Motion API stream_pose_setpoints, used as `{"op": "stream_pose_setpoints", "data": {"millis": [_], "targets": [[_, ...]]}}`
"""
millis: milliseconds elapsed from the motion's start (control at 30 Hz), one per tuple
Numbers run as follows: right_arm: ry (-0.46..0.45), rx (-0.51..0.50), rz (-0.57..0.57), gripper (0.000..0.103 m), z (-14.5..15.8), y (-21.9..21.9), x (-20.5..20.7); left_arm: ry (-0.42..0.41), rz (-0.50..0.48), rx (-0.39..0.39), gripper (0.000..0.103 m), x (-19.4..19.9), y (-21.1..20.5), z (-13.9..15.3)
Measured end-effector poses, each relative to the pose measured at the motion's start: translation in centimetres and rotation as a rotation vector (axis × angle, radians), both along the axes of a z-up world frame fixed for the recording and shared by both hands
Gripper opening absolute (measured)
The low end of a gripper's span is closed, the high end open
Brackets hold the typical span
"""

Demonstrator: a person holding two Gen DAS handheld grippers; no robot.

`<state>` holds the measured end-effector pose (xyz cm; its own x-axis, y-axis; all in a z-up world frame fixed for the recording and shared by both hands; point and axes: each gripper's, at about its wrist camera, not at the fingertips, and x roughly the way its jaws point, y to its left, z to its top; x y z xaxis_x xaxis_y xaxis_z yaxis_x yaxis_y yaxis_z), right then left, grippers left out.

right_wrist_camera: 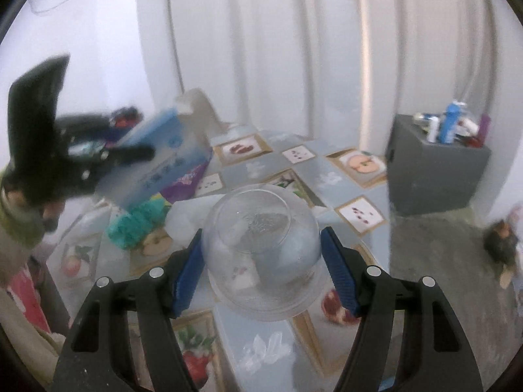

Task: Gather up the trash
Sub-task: 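Carry the carton and clear cup over the blue wastebasket with both grippers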

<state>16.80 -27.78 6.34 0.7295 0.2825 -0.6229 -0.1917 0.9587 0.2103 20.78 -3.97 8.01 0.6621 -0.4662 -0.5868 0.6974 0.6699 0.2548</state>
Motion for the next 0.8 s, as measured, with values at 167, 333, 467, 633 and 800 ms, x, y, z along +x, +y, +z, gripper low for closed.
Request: {"op": "stream_pose_setpoints", "data": {"millis": [167,333,467,633,800], "targets": [[-0.002,0.007,-0.083,0.065,0.5,-0.8,-4.3,0.052,-0.022,-0.061,0.029,-4.3,-1.2,-0.4],[0.014,0.018,-0.19,0.065,-0.1,-2.8,-8.7,0.111,-0.067,-0.089,0.029,-7.9,-4.4,-1.8],[0.036,0.05,-0.287,0.065,-1.2,-5.4,-11.6,0.139,-0.128,-0.088,0.029,-10.5,-8.0,-2.8],[0.071,0.087,-0.44,0.065,-3.1,-9.9,-14.9,0.179,-0.211,-0.072,0.029,-12.1,-13.1,-3.9],[0.123,0.171,-0.655,0.066,-5.6,-16.1,-18.0,0.266,-0.307,-0.046,0.03,-12.8,-19.5,-5.4]]}}
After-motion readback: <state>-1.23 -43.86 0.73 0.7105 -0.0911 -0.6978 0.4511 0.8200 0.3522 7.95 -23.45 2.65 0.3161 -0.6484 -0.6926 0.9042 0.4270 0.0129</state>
